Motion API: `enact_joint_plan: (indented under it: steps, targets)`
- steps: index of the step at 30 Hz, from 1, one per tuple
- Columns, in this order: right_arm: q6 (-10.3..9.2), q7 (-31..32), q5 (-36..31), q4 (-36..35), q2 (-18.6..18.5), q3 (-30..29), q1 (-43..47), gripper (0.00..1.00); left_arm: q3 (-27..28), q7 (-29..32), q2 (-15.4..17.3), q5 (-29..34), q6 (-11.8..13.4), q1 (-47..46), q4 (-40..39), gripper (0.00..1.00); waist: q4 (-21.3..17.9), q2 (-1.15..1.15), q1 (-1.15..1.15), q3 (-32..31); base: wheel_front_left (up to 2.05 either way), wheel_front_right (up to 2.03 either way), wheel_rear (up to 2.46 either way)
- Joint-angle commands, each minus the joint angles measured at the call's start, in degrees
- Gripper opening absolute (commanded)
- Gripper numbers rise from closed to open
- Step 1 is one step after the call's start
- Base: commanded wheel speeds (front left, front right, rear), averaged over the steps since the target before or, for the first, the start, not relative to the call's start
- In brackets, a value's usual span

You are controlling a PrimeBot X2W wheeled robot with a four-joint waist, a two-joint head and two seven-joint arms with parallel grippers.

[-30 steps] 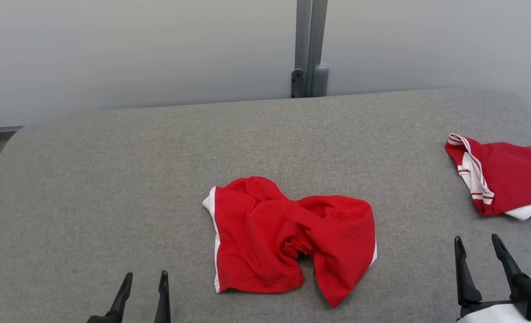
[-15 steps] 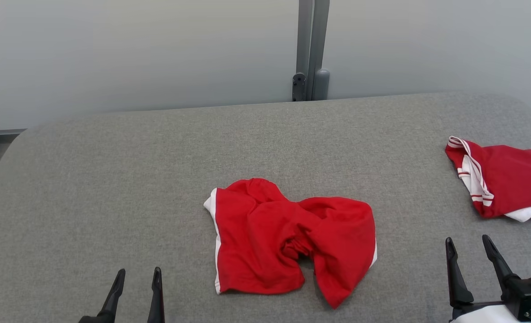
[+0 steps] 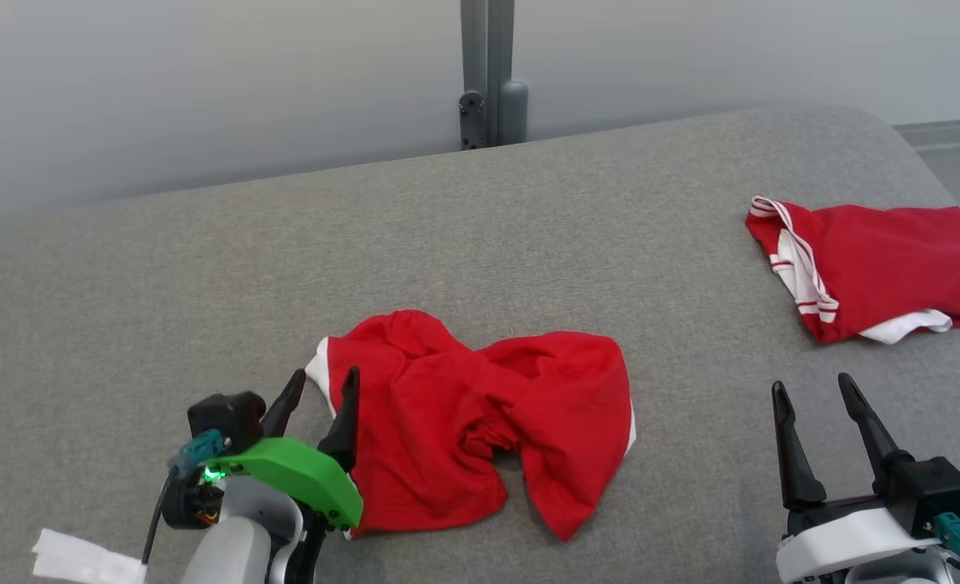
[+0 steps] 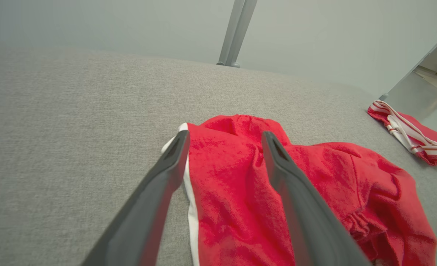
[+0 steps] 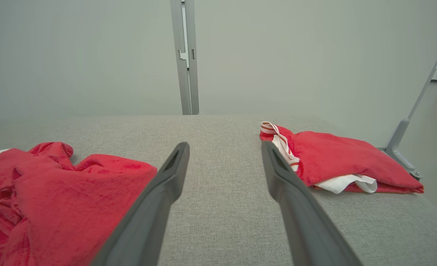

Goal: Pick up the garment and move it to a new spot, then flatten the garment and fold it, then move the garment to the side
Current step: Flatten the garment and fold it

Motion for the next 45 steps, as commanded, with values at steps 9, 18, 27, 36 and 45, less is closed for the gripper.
enact_joint_plan:
  steps: [9, 18, 27, 36, 45]
  targets:
    - [-0.08, 0.0, 1.2, 1.0, 0.5, 0.6, -1.6, 1.00, 3.8, 5.6, 2.1, -5.0, 4.3, -9.9, 16.6, 1.00, -8.3, 0.00, 0.00, 5.0, 0.00, 0.00, 0.00]
    - [-0.08, 0.0, 1.3, 1.4, 0.8, 0.3, -2.1, 1.00, 4.8, 8.6, 1.5, -9.9, 0.9, -12.0, 24.5, 0.00, -8.3, 0.00, 0.00, 5.6, 0.00, 0.00, 0.00]
    - [-0.08, 0.0, 1.5, 1.8, 0.4, 0.8, -1.3, 1.00, 5.9, 5.3, 1.6, -14.7, -0.8, -15.7, 19.6, 0.00, -5.7, 0.00, 0.00, 5.1, 0.00, 0.00, 0.00]
    - [-0.09, 0.0, 1.6, 1.9, -0.1, 0.9, -0.7, 1.00, 10.3, 1.9, 3.0, -15.8, 4.3, -19.9, 5.7, 0.00, -3.1, 0.00, 0.00, 4.1, 0.00, 0.00, 0.00]
    - [-0.09, 0.0, 1.6, 1.9, -0.2, 1.3, -0.3, 1.00, 5.9, 3.6, 1.7, -12.2, 9.9, -15.1, -12.6, 0.00, -2.1, 0.00, 0.00, 3.5, 0.00, 0.00, 0.00]
